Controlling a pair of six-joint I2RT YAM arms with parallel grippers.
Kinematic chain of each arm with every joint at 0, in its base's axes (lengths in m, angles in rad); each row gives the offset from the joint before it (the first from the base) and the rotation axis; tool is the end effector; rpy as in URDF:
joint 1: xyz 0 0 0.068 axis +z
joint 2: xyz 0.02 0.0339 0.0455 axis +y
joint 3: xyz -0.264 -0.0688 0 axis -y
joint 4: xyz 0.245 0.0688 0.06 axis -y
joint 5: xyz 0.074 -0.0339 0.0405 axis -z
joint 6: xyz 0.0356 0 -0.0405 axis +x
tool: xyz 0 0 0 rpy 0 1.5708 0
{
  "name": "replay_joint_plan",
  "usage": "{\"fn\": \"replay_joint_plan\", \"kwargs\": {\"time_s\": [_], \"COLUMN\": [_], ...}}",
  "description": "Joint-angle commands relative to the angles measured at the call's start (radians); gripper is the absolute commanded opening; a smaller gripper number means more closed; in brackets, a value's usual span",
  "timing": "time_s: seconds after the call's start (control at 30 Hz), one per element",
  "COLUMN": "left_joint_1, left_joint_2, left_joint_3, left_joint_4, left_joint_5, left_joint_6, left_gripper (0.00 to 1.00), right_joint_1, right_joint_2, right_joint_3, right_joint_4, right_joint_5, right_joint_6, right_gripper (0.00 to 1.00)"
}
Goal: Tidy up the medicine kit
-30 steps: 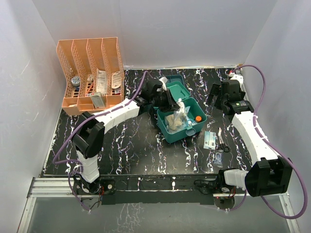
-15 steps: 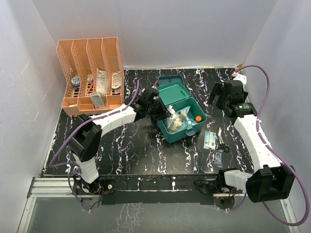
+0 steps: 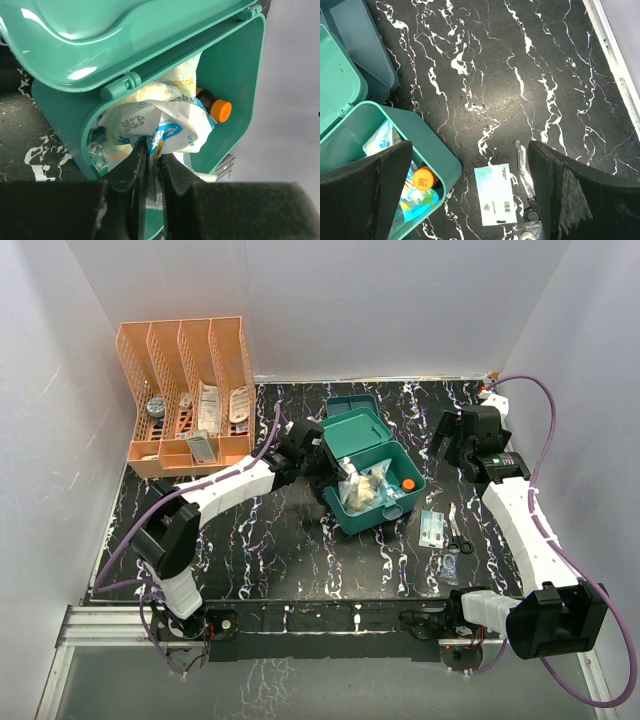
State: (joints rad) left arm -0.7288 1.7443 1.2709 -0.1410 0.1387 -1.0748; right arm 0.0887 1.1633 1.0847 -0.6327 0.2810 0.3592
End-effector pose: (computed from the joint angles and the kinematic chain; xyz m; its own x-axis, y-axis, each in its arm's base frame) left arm 0.2953 -0.2702 0.2523 -0.8589 -0.4009 -0.3188 -0.0242 0.6535 -0.7566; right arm 0.2462 0.0120 0.3258 -0.5651 0.2888 -0.7728 0.3448 0.9337 0.0968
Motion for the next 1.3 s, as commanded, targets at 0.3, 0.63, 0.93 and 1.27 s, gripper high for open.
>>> {"fn": "replay_joint_plan", "kwargs": {"time_s": [0.3, 0.63, 0.93, 1.27], "left_joint_1": [-0.02, -0.037, -0.041, -0.033], "left_joint_2": [-0.099, -0.1, -0.113, -0.16], "left_joint_3": [0.005, 0.008, 0.099, 0.253], "left_joint_4": [-0.05, -0.034, -0.063, -0.181], "left_joint_5": [-0.013, 0.004, 0.013, -0.163], "left_joint_6": [0.054, 0.062, 0.157, 0.363], "left_gripper": [0.13, 0.31, 0.38, 0.38], "right_joint_1": [-0.005, -0.006, -0.006, 0.01], "right_joint_2": [-0.025, -0.046, -0.043, 0.154], "right_joint_3": [0.023, 0.017, 0.006, 0.068], "right_joint_4": [0.014, -0.006, 0.004, 0.006], "right_joint_5": [-0.028, -0.018, -0.069, -0.266], "right_joint_6": [0.016, 0.007, -0.014, -0.256], "right_gripper": [0.98, 0.98, 0.98, 0.98]}}
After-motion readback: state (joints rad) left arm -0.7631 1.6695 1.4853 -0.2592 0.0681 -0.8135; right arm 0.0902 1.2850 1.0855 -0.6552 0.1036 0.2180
